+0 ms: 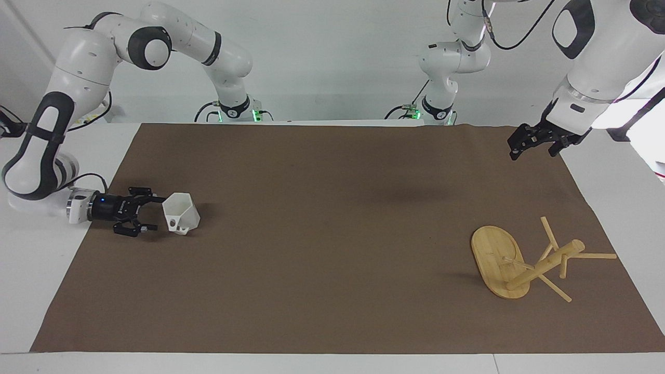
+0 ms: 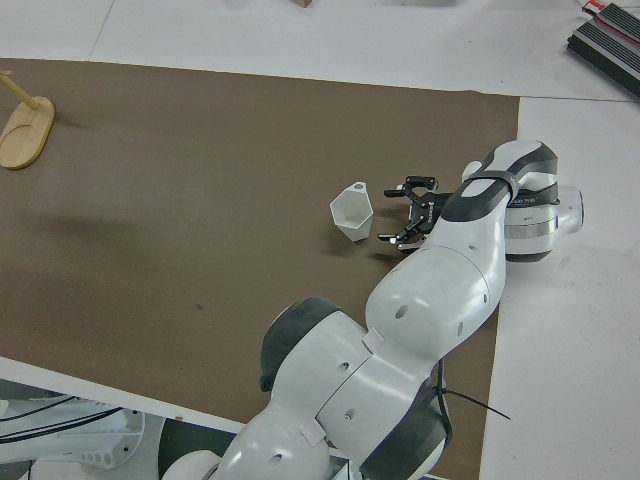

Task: Hang cup on rack
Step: 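Reach the right gripper to the white hexagonal mug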

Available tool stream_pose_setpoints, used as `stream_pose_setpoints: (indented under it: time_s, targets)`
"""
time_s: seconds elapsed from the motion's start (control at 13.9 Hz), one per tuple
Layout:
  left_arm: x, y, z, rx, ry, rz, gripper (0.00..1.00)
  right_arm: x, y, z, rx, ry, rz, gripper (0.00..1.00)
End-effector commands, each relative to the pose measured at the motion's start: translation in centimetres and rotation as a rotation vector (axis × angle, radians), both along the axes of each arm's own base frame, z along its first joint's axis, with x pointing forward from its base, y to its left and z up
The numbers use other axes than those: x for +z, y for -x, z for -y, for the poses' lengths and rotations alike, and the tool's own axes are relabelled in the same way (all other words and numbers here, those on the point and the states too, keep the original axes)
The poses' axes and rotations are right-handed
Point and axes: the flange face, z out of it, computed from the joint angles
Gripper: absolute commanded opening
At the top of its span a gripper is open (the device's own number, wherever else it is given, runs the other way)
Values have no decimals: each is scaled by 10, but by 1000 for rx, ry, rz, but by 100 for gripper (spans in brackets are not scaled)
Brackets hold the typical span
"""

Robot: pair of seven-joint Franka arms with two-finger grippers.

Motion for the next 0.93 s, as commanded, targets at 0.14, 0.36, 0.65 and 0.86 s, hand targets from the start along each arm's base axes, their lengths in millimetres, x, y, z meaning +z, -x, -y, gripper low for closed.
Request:
stream_pose_setpoints:
  time_s: [0.14, 0.36, 0.65, 0.86]
  targets:
    - [2, 9, -4, -2, 0, -2, 100, -15, 7, -26, -27, -51, 27, 100]
    - [2, 9, -4, -2, 0, -2, 100, -24, 12, -41, -12, -64, 21, 100]
    - [2, 9, -4, -2, 0, -2, 100, -29, 17, -45, -21, -63, 18, 100]
    - [2, 9, -4, -2, 0, -2, 100, -33, 20, -47, -27, -67, 13, 100]
